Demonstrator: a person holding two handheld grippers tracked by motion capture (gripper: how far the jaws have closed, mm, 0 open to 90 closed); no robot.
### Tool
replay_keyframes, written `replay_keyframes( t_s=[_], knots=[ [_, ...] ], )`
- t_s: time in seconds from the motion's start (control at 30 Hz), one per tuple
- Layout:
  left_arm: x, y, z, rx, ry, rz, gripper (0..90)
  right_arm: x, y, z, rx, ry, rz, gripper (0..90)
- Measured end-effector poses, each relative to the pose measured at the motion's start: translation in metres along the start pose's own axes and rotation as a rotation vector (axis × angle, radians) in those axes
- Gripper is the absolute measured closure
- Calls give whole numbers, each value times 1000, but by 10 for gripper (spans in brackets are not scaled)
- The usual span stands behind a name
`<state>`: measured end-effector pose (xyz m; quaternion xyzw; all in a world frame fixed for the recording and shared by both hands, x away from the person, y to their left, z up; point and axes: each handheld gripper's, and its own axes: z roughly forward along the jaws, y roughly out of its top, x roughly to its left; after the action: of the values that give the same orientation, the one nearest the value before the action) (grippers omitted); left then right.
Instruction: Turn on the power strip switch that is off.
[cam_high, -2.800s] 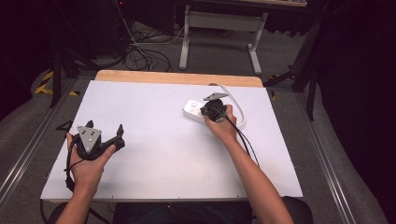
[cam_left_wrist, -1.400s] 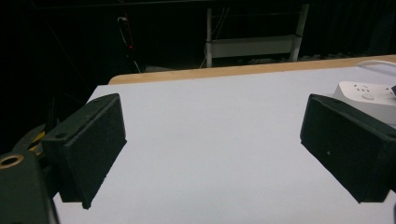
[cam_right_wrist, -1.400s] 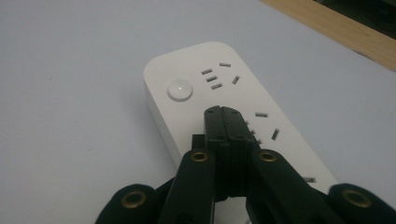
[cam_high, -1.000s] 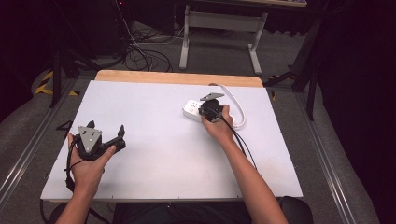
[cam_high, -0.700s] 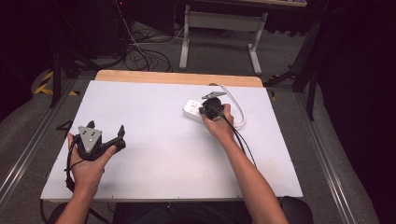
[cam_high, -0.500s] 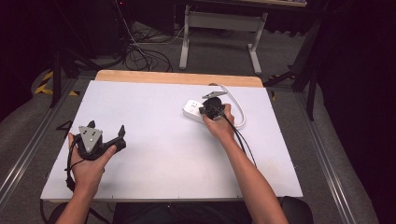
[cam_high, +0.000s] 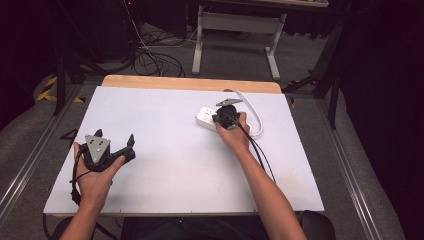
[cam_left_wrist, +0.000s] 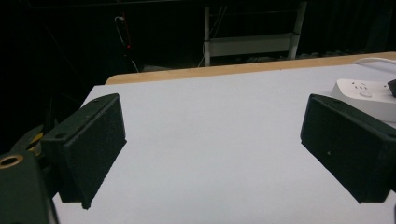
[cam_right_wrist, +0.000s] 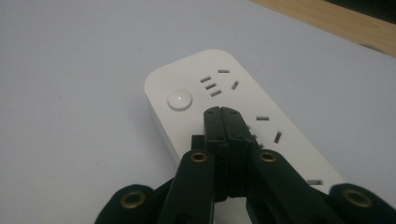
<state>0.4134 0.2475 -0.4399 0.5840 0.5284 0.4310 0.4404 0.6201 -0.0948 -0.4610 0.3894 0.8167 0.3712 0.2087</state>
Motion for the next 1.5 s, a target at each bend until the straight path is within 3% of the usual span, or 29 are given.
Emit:
replay_keyframes(
  t_s=[0.2,0.37,0.7,0.9,1.17,1.3,1.5],
  knots=[
    [0,0,1,0,-2,-4,73,4,0,0,-15,-17,-36,900],
    [0,0,1,3,-5,-3,73,3,0,-8,-65,-8,-21,900],
    [0,0,0,6,0,0,73,1,1,-28,-105,9,-30,900],
    [0,0,0,6,-3,-5,74,-4,2,-54,-172,24,-39,899],
    [0,0,1,5,-3,-6,74,-8,-3,-100,-264,38,-15,900],
    [0,0,1,6,-7,-11,74,-12,-14,-125,-308,35,2,900],
    [-1,0,2,8,-7,-8,75,-24,-36,-149,-366,8,41,900]
  ],
)
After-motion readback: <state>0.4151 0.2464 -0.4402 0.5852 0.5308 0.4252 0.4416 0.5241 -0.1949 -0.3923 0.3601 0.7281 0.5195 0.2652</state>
